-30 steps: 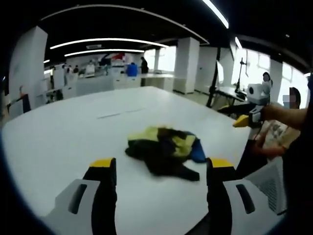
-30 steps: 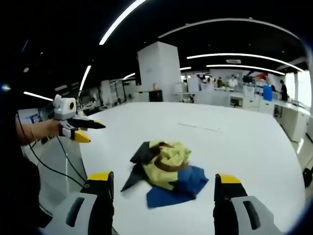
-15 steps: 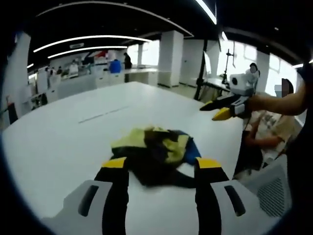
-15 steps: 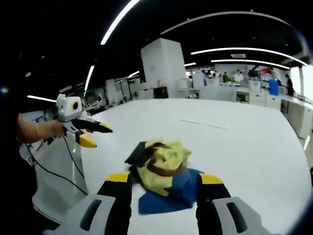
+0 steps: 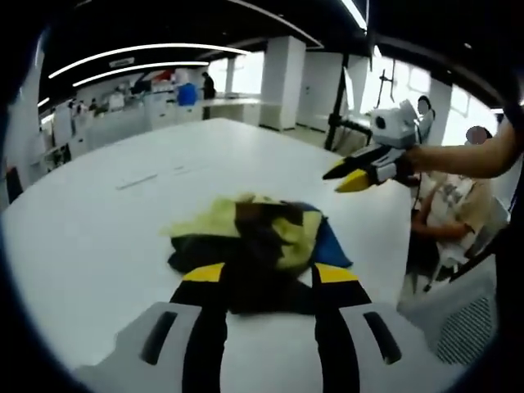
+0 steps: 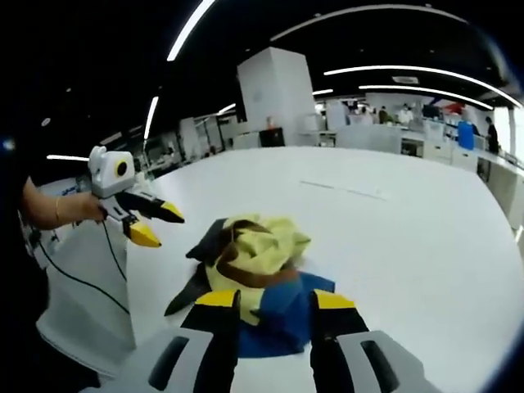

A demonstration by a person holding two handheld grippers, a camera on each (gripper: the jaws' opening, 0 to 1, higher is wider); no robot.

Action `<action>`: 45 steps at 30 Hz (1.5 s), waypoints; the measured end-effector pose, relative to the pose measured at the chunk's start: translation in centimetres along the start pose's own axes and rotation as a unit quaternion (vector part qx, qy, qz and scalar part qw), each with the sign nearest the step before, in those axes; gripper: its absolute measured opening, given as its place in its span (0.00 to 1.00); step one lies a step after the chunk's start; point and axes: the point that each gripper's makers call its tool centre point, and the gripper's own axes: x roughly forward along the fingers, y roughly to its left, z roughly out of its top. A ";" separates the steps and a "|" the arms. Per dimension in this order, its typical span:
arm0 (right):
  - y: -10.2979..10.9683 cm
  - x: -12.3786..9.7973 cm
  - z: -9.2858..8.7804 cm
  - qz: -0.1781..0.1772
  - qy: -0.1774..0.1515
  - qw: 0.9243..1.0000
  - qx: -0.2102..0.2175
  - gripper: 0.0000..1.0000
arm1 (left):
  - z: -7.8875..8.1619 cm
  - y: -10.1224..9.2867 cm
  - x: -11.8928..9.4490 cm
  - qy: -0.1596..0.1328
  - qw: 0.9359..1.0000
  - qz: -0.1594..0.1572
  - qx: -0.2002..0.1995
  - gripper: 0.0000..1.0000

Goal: Fold the garment on the visible template until the final outline fits inside the template.

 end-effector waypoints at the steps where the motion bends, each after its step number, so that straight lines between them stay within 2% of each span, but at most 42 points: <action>1: -0.1 0.2 -0.2 0.001 0.003 1.000 0.001 0.28 | -0.3 0.1 0.3 0.005 1.000 -0.002 -0.003 0.35; 7: -0.6 1.6 -2.0 0.007 0.029 0.999 0.011 0.23 | -1.6 0.1 1.6 0.028 1.000 -0.002 0.010 0.29; 14: -1.2 2.7 -3.0 0.002 0.042 0.999 0.016 0.17 | -1.9 0.2 3.0 0.024 1.000 -0.011 -0.002 0.23; 22: -1.7 3.4 -4.0 0.002 0.057 0.998 0.026 0.15 | -2.6 0.1 4.0 0.036 0.999 -0.018 -0.004 0.18; 29: -2.0 3.7 -4.6 0.005 0.059 0.995 0.074 0.15 | -3.6 0.3 4.2 0.053 0.998 -0.020 -0.002 0.12; 32: -2.0 3.9 -5.0 0.005 0.063 0.994 0.093 0.14 | -4.3 0.6 4.3 0.073 0.997 -0.015 0.006 0.08; 40: -1.7 4.2 -5.2 0.012 0.060 0.986 0.153 0.06 | -4.7 0.8 4.5 0.078 0.997 -0.015 0.001 0.01; 45: -1.7 4.2 -5.0 0.011 0.048 0.980 0.192 0.01 | -4.8 0.8 4.5 0.078 0.997 -0.016 -0.023 0.00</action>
